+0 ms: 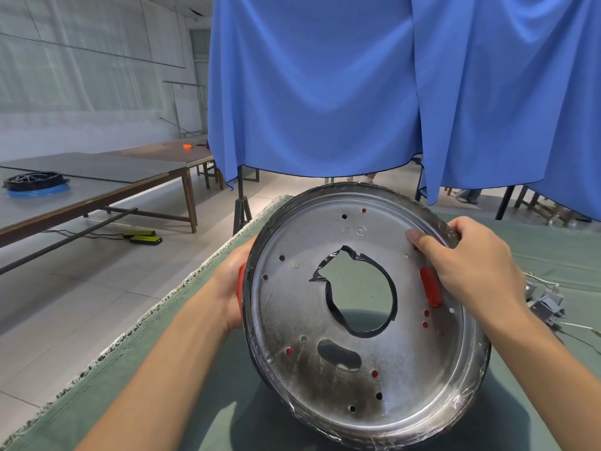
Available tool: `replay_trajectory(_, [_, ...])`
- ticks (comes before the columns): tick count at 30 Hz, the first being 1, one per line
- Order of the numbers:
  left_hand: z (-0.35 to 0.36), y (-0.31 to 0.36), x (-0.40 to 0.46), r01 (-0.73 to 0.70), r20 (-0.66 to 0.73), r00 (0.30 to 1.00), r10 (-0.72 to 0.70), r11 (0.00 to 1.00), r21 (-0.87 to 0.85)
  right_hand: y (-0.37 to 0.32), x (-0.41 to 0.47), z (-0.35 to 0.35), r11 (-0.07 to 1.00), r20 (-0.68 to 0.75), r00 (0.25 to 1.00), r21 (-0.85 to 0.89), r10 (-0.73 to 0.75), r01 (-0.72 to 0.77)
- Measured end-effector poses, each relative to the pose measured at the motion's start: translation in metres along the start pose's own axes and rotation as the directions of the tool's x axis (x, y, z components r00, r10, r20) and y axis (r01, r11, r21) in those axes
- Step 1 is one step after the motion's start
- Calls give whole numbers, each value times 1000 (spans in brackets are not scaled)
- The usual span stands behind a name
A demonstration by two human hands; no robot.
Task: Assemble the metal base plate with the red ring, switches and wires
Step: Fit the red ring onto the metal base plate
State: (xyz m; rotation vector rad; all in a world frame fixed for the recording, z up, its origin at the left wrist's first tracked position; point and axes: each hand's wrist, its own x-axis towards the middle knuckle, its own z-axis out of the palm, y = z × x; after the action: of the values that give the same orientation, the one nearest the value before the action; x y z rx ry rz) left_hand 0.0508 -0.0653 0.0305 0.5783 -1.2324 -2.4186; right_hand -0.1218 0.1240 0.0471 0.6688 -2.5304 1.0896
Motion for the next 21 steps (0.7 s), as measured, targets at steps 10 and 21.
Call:
replay_trajectory(10, [0,-1,1,8,89,996,-9,1000,13,12,10,3,990,30,998,129,46,-50])
replay_trajectory(21, [6,-3,4,-140,29,990,140,990,-6,49,22,16,959,83,985,228,154,-170])
